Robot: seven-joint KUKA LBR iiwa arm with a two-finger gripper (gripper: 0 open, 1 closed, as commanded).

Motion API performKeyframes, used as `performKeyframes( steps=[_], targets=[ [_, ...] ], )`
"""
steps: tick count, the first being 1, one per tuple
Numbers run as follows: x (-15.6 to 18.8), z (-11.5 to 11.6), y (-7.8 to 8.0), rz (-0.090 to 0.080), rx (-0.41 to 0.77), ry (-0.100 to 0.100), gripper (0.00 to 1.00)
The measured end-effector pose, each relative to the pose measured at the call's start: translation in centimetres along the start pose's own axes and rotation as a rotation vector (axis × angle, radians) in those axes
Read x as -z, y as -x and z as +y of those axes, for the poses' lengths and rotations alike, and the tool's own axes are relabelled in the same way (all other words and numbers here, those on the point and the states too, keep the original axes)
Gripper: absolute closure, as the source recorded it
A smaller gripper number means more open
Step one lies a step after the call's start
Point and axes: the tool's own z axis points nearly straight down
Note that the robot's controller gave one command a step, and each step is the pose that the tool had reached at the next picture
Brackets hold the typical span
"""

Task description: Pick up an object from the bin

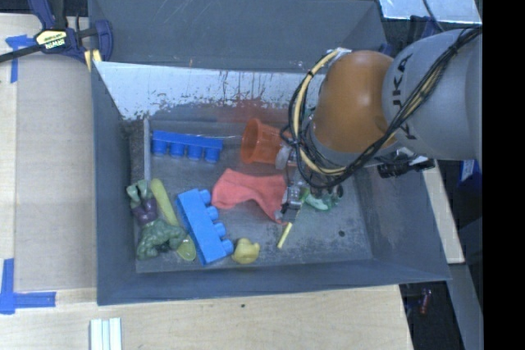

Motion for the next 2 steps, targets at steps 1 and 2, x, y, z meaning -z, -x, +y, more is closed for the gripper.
performKeyframes(
  steps=[1, 2],
  targets=[
    [-0.6, 2.9, -1.3, -0.004, -0.004, 0.001, 0.00],
    [-0.7, 3.0, -3.1, 0.000, -0.155, -0.001, 0.00]
  ],
)
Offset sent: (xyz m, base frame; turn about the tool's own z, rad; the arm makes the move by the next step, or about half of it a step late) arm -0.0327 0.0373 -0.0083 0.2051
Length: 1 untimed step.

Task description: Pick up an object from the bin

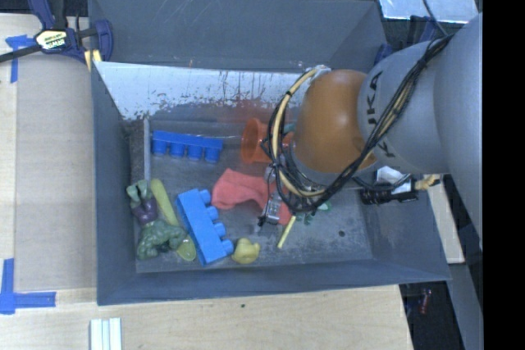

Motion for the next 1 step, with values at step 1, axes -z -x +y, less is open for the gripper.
performKeyframes(
  steps=[1],
  targets=[
    [-2.66, -0.02, 1.24, -0.003, 0.137, 0.002, 0.00]
  ],
)
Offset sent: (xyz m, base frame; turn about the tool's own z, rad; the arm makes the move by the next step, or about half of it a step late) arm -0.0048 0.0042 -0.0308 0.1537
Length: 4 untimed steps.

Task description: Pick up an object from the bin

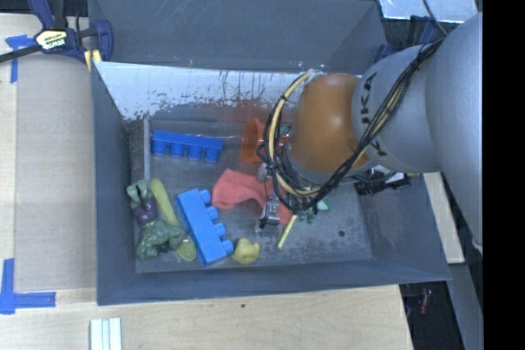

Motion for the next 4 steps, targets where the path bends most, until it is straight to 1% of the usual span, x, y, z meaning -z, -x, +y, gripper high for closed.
performKeyframes(
  steps=[1, 2, 4],
  targets=[
    [-0.3, 0.5, -1.7, 0.005, -0.289, -0.001, 1.00],
    [-0.3, 0.5, -1.7, 0.005, -0.289, -0.001, 1.00],
    [5.7, 0.4, -1.8, 0.008, -0.286, -0.003, 1.00]
  ],
)
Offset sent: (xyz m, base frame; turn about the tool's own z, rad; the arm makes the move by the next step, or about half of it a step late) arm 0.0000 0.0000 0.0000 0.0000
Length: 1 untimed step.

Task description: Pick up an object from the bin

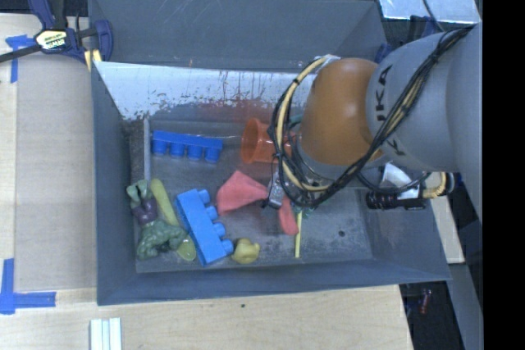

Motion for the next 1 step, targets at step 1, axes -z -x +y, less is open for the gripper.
performKeyframes(
  steps=[1],
  targets=[
    [2.74, 0.01, 0.08, -0.003, 0.001, 0.002, 1.00]
  ],
)
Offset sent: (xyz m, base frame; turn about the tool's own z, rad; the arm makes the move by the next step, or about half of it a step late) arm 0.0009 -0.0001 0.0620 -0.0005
